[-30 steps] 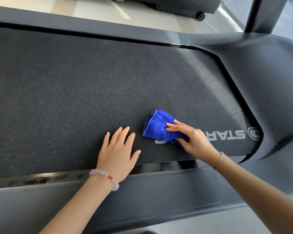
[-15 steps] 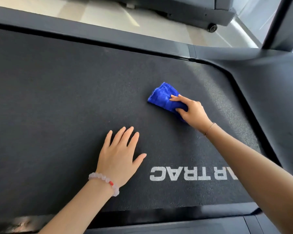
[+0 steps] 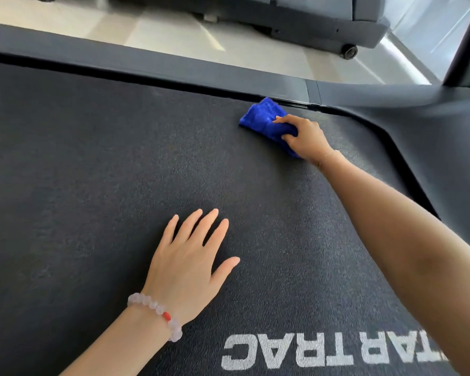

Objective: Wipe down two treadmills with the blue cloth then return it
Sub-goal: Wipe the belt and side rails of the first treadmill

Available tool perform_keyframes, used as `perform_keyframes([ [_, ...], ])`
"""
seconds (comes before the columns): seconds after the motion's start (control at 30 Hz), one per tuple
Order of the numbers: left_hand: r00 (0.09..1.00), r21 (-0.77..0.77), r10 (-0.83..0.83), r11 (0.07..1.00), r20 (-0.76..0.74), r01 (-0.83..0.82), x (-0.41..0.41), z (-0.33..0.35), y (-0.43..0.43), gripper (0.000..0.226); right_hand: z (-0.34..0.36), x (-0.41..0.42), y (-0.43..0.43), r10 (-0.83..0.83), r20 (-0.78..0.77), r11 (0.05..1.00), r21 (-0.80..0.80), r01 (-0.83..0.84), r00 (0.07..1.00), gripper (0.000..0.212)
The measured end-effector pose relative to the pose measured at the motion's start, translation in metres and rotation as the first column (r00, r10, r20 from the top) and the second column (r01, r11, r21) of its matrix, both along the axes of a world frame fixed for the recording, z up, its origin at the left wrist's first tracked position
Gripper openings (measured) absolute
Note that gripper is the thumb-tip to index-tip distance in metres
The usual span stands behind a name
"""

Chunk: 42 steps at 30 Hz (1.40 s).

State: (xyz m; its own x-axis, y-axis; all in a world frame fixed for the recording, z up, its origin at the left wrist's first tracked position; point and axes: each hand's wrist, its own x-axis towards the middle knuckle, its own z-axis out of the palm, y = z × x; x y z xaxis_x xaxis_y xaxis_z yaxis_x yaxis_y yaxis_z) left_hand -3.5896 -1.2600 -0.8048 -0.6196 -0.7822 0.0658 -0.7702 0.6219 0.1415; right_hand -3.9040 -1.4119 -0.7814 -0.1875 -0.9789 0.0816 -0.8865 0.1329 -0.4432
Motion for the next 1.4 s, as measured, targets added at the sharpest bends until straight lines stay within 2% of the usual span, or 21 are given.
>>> perform_keyframes([
  [0.33, 0.999, 0.022, -0.017, 1.0, 0.027, 0.016, 0.003, 0.01, -0.007, 0.059, 0.004, -0.026, -0.048, -0.047, -0.003, 0.999, 0.026, 0.047, 0.999, 0.047],
  [0.6, 0.998, 0.027, -0.031, 0.999, 0.049, 0.029, 0.003, 0.012, -0.009, 0.058, 0.006, -0.035, -0.03, -0.023, -0.026, 1.0, -0.017, 0.022, 0.999, 0.043],
  [0.83, 0.997, 0.052, -0.027, 0.998, 0.076, 0.023, 0.001, 0.015, -0.01, 0.06, 0.012, -0.047, 0.03, -0.077, -0.037, 0.997, 0.017, 0.077, 0.996, 0.044],
  [1.03, 0.998, 0.208, -0.041, 0.978, 0.043, 0.031, -0.001, 0.021, -0.01, 0.076, 0.006, -0.02, 0.107, 0.002, 0.037, 1.0, 0.017, -0.003, 0.999, 0.047],
  [1.17, 0.996, 0.208, -0.029, 0.978, 0.085, 0.011, -0.001, 0.021, -0.009, 0.063, 0.003, 0.002, 0.158, -0.007, 0.069, 1.0, 0.023, 0.006, 0.998, 0.047],
  [1.4, 0.994, 0.234, 0.024, 0.971, 0.103, -0.047, 0.0, 0.019, 0.006, 0.06, 0.006, 0.045, 0.242, -0.028, 0.101, 0.999, 0.023, 0.026, 0.995, 0.046],
])
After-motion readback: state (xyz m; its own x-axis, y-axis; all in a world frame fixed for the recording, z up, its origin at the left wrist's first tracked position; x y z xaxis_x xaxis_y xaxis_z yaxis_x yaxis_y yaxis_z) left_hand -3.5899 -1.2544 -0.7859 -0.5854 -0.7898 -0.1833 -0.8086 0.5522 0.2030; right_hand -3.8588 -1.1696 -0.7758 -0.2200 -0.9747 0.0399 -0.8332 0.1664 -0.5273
